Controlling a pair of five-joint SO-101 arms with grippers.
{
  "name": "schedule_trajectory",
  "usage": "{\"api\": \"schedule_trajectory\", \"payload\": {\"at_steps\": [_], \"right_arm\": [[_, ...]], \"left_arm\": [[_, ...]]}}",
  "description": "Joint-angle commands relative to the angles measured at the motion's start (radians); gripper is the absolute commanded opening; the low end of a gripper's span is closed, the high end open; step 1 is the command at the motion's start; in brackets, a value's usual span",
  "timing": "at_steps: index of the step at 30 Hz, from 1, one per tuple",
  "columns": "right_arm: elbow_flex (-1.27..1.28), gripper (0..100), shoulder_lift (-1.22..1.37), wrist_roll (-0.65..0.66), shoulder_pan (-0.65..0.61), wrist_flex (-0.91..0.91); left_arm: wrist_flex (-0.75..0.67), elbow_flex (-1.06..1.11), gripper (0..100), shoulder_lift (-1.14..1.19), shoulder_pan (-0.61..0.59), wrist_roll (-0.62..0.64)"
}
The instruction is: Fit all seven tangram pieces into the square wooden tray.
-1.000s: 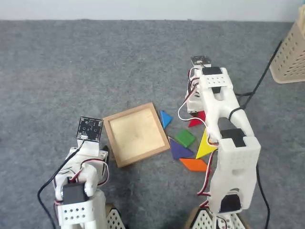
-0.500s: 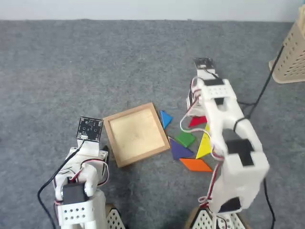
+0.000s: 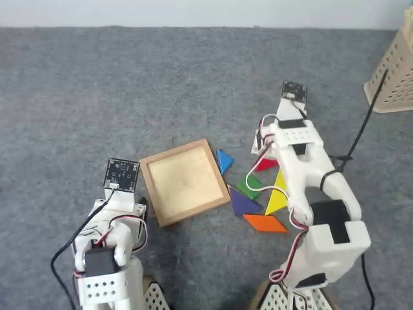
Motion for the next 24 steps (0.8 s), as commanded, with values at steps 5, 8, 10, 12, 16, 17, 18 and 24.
{"api": "schedule_trajectory", "payload": {"at_steps": [5,8,10,12,16,17,18,24], "right_arm": [[-0.219,33.5,-0.008,-0.018,-0.005,0.137],[-0.221,33.1,0.061,-0.017,-0.002,0.140],[-0.221,33.0,0.113,-0.015,0.001,0.145],[-0.222,32.9,0.163,-0.014,0.001,0.148],[-0.250,32.9,0.219,-0.014,-0.002,0.145],[-0.262,32.9,0.225,-0.015,-0.002,0.148],[-0.272,32.9,0.228,-0.015,0.001,0.148],[-0.275,23.6,0.229,-0.009,0.002,0.148]], "left_arm": [[0.005,-0.012,17,-0.006,0.000,-0.005],[0.005,-0.012,17,-0.006,0.000,-0.005],[0.005,-0.012,17,-0.006,0.000,-0.005],[0.005,-0.012,17,-0.006,0.000,-0.005],[0.005,-0.012,17,-0.006,0.000,-0.005],[0.005,-0.012,17,-0.006,0.000,-0.005],[0.005,-0.012,17,-0.006,0.000,-0.005],[0.005,-0.012,17,-0.006,0.000,-0.005]]}}
